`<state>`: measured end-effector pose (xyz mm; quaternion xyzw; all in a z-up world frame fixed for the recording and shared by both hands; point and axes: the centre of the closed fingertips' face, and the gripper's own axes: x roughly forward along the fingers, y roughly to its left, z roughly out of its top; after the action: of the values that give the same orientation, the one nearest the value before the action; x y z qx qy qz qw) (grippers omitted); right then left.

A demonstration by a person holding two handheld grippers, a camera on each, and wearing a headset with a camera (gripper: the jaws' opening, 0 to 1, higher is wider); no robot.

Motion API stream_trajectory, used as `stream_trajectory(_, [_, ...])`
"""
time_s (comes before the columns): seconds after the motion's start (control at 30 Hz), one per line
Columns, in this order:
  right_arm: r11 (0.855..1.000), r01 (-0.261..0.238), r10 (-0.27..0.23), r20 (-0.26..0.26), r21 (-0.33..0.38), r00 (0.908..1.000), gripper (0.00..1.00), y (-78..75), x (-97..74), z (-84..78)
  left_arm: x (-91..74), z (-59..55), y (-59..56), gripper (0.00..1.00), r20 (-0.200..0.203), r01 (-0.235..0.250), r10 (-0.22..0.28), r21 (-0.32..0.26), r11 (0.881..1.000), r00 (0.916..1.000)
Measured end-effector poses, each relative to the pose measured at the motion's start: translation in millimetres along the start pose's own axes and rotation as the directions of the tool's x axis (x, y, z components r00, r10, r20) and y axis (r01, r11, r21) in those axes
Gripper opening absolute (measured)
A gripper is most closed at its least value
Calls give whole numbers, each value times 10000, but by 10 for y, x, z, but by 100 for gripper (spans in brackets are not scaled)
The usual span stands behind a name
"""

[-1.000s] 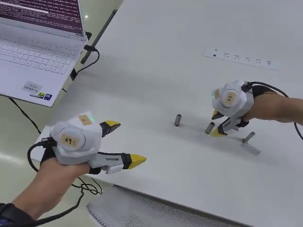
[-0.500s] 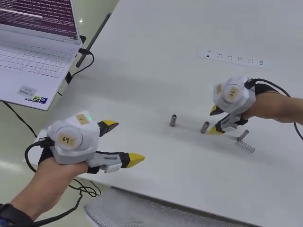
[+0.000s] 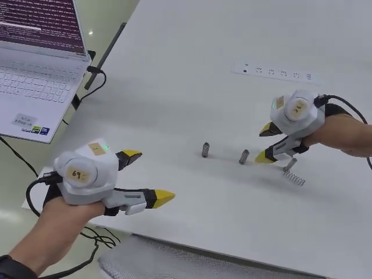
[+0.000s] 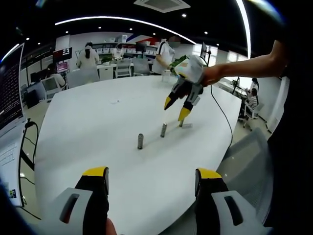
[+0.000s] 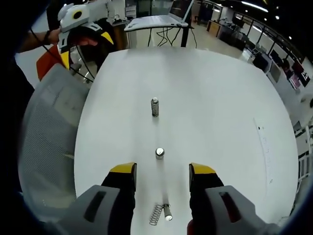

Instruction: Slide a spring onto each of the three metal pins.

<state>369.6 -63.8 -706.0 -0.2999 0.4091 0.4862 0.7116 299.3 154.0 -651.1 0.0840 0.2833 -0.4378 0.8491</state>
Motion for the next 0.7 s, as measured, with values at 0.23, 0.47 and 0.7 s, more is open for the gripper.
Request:
stream_trajectory(0.23, [9949,396,-465,733,926,9962,43,17,-121,-33,17,20,1,68,38,14,-14,-18,10000,10000])
stream_trajectory(0.47, [9799,636,-919,1449,1891,9852,46,85,-218,-87,34,36,-7,68,48,46,-45,-21,10000,10000])
stream_trajectory(0.7, [9623,842,-1347,1841,2586,9736,48,169,-307,-177,47,71,-6,68,91,33,-33,-9,10000,10000])
